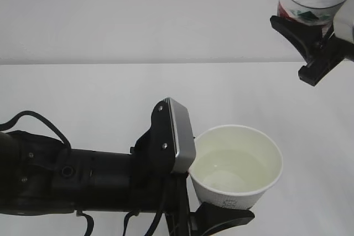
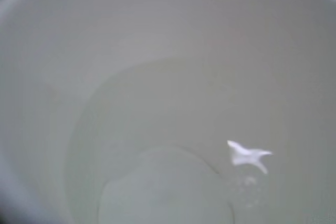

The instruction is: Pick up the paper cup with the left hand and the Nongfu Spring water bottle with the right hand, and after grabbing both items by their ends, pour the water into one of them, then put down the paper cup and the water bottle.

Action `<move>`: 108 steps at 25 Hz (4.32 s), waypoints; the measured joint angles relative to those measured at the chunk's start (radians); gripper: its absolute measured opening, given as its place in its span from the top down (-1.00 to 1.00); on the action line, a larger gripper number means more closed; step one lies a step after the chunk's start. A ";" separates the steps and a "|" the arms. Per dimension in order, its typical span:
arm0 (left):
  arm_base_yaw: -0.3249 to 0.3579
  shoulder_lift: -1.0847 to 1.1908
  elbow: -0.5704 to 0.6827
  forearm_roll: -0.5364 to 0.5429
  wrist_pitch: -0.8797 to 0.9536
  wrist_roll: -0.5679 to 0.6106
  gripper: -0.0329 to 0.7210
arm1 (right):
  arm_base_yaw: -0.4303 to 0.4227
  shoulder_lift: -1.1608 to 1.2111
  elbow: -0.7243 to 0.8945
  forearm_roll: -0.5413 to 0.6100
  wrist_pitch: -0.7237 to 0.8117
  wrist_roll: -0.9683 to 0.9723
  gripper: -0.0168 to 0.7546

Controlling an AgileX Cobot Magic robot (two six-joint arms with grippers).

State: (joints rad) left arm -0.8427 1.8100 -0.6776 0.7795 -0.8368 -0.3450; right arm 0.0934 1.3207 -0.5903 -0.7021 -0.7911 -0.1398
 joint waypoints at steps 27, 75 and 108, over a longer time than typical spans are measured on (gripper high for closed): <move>0.000 0.000 0.000 0.000 0.000 0.000 -0.53 | 0.002 0.000 0.044 0.356 0.105 0.119 -0.21; 0.000 0.002 0.000 -0.041 0.002 0.002 -0.52 | 0.002 0.428 0.300 0.717 -0.311 0.052 -0.21; 0.028 0.002 0.000 -0.464 0.006 0.236 -0.52 | 0.002 0.515 0.207 0.734 -0.318 0.053 -0.21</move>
State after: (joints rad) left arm -0.8146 1.8116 -0.6776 0.3160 -0.8308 -0.1088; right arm 0.0956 1.8355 -0.3830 0.0314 -1.1093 -0.0870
